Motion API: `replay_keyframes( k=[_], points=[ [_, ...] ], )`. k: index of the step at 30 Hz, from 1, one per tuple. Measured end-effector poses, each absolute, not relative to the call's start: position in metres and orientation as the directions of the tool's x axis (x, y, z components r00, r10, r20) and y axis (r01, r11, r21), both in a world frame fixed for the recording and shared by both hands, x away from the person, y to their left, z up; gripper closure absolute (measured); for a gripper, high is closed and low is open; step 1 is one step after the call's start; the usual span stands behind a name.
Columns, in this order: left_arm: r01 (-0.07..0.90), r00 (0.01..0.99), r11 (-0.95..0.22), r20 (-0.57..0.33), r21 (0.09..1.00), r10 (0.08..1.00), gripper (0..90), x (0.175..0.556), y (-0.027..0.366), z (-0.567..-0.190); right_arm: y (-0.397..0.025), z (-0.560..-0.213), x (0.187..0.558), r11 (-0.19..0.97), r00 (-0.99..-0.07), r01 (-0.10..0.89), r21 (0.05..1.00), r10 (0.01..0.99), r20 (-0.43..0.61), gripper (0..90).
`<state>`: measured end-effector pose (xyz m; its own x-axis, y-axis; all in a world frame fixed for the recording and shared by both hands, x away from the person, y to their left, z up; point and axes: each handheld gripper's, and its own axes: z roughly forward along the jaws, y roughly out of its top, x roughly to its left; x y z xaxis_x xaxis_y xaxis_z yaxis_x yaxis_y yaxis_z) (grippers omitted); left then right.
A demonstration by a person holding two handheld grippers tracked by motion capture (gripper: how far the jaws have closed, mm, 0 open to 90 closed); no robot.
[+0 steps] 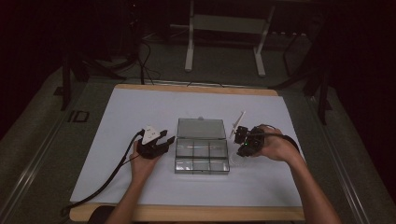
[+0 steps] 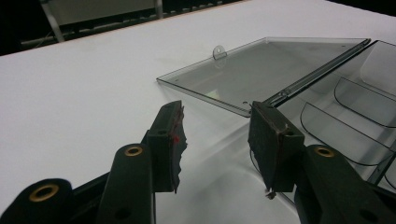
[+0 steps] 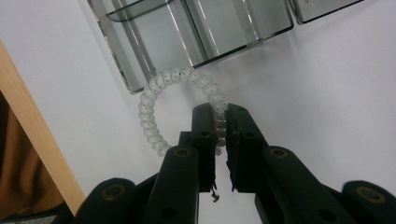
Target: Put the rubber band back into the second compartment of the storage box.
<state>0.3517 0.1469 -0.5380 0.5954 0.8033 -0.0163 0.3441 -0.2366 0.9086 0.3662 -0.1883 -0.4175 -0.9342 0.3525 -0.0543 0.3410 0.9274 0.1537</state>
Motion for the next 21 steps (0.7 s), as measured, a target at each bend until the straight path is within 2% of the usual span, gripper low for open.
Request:
replay_keyframes(
  k=[21],
  points=[
    [0.345,0.595,-0.236,-0.017,0.908,0.804,55.6,0.352,0.147,-0.538,-0.174,-0.414,0.373,0.928,-0.937,0.332,0.167,0.344,-0.052,82.3]
  ],
)
